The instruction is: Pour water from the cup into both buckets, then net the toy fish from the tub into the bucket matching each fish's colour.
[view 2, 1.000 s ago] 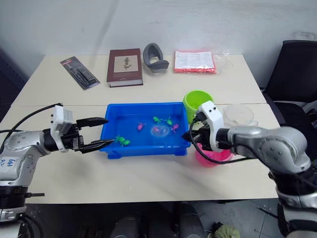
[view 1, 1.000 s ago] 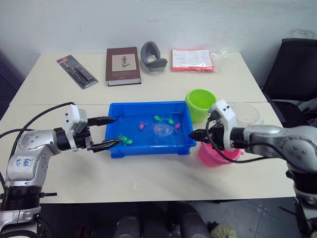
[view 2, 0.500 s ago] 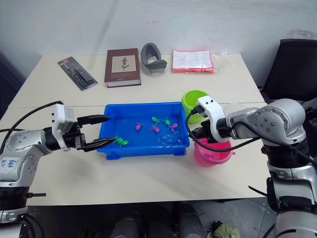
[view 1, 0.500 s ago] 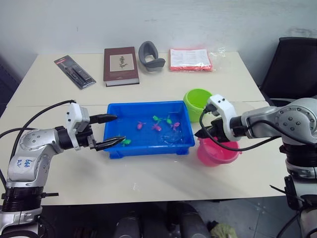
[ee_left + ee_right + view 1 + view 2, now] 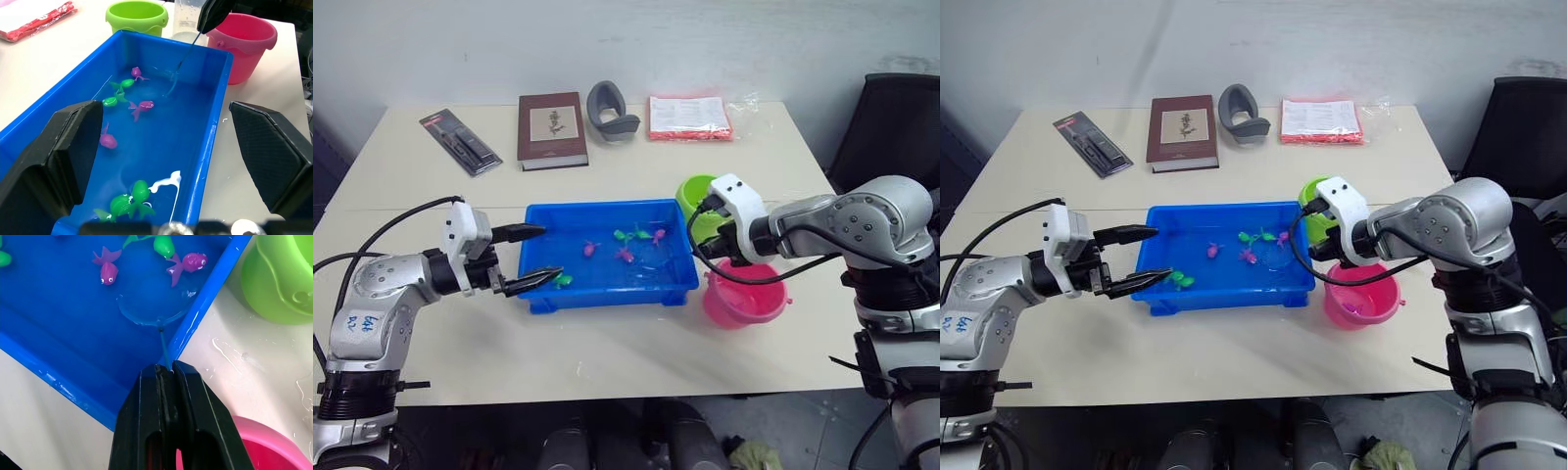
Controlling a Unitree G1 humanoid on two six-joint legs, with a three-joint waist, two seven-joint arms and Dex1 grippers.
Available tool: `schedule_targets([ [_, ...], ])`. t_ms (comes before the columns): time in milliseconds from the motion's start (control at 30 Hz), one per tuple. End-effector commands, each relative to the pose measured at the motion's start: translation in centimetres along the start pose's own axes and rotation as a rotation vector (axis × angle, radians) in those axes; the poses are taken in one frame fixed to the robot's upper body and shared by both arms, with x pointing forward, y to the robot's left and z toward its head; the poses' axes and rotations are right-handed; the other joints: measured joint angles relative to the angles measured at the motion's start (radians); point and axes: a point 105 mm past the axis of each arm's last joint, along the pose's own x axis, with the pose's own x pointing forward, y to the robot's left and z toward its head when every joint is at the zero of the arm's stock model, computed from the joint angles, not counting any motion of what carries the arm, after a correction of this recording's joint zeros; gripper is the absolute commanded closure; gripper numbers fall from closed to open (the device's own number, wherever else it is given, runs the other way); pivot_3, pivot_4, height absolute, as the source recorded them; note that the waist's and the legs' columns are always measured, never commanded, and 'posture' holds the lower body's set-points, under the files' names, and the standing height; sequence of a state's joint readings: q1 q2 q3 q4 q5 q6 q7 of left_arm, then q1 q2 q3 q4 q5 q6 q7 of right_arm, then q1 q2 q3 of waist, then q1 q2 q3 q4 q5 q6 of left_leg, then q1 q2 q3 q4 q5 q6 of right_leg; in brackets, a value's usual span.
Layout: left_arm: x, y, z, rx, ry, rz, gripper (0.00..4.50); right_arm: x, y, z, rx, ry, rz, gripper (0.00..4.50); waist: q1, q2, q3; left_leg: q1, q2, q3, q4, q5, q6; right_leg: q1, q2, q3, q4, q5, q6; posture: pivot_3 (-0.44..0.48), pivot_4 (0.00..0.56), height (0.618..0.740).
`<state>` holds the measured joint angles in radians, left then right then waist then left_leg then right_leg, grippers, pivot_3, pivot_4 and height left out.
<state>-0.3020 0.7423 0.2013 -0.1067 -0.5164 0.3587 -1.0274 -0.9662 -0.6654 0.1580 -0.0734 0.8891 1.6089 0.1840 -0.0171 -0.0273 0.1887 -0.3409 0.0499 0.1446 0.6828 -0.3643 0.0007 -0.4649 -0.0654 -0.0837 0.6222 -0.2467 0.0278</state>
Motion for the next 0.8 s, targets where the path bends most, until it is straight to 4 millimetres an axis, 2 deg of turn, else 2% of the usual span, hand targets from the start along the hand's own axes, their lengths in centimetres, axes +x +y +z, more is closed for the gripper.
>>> schedule_targets([
  [33, -0.2, 0.1, 1.1, 0.036, -0.043, 0.011, 0.06, -0.4, -1.1, 0.6, -0.015, -0.014, -0.101, 4.5, 0.0, 0.0, 0.0, 0.0, 0.0, 0.0, 0.0, 0.0, 0.0, 0.0, 0.0, 0.0, 0.0, 0.0, 0.0, 0.0, 0.15, 0.74],
  [467, -0.6, 0.1, 1.1, 0.036, -0.045, 0.029, 0.06, 0.1, -1.3, 2.3, -0.124, -0.105, -0.229, 4.5, 0.0, 0.0, 0.0, -0.001, 0.0, 0.0, 0.0, 0.0, 0.0, 0.0, 0.0, 0.0, -0.001, 0.0, 0.0, 0.0, 0.15, 0.74],
  [800, -0.9, 0.0, 0.9, 0.031, -0.04, 0.037, 0.06, 0.0, -0.7, 2.9, -0.233, -0.174, -0.238, 4.5, -0.006, 0.0, 0.0, -0.001, 0.0, 0.0, 0.0, 0.0, 0.0, 0.0, 0.0, -0.001, -0.001, 0.0, 0.0, 0.0, 0.15, 0.74],
])
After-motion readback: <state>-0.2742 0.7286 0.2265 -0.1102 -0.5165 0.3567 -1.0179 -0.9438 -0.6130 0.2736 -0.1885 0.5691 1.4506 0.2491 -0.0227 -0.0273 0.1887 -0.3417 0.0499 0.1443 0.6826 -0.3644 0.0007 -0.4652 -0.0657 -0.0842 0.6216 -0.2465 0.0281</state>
